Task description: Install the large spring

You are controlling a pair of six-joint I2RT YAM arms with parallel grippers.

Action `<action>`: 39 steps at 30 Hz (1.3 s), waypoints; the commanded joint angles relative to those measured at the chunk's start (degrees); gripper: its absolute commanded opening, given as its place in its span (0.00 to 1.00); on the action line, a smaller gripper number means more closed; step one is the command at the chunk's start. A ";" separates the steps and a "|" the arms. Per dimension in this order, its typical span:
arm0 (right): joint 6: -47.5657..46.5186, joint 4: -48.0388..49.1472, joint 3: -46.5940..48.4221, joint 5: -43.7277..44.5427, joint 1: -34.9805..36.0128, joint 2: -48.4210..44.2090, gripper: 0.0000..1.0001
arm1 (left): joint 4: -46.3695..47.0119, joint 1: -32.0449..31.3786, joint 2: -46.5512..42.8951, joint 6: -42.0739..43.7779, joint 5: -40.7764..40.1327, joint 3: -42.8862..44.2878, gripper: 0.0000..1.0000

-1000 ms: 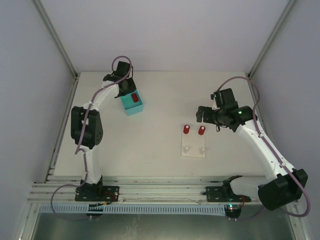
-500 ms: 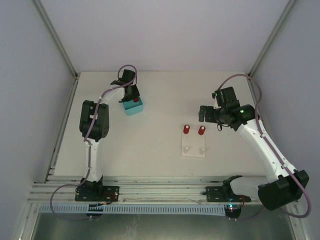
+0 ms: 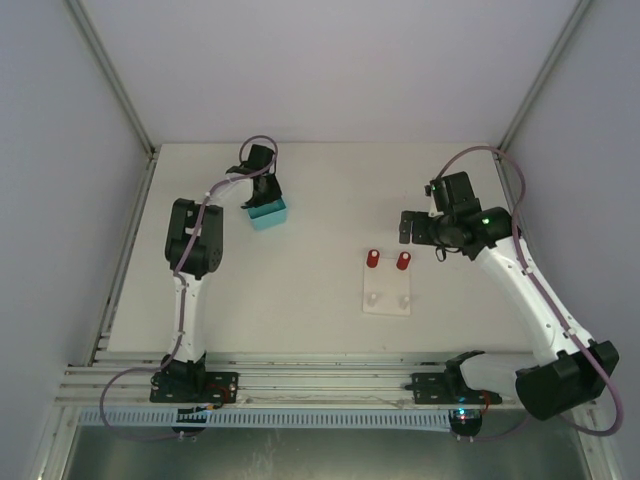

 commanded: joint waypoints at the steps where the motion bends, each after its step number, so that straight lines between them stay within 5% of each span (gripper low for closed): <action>1: -0.34 -1.65 1.74 0.73 0.24 -0.60 0.99 | -2.38 0.61 2.79 -0.44 -0.80 1.09 0.40; 12: -0.10 0.50 -0.37 -0.58 0.23 -3.18 0.99 | -2.51 0.83 -2.31 1.37 -1.86 0.90 0.18; 25: 2.86 6.76 -0.02 -4.86 0.31 -4.82 0.99 | 4.26 0.02 -24.27 4.65 -2.83 -7.60 0.14; 31: 5.02 8.04 8.95 -10.24 0.22 2.55 1.00 | 24.39 -3.97 -39.12 13.61 2.18 -25.58 0.13; 39: 7.52 7.46 9.18 -26.64 3.94 7.96 0.91 | 60.97 -12.42 -58.33 22.99 12.05 -63.44 0.11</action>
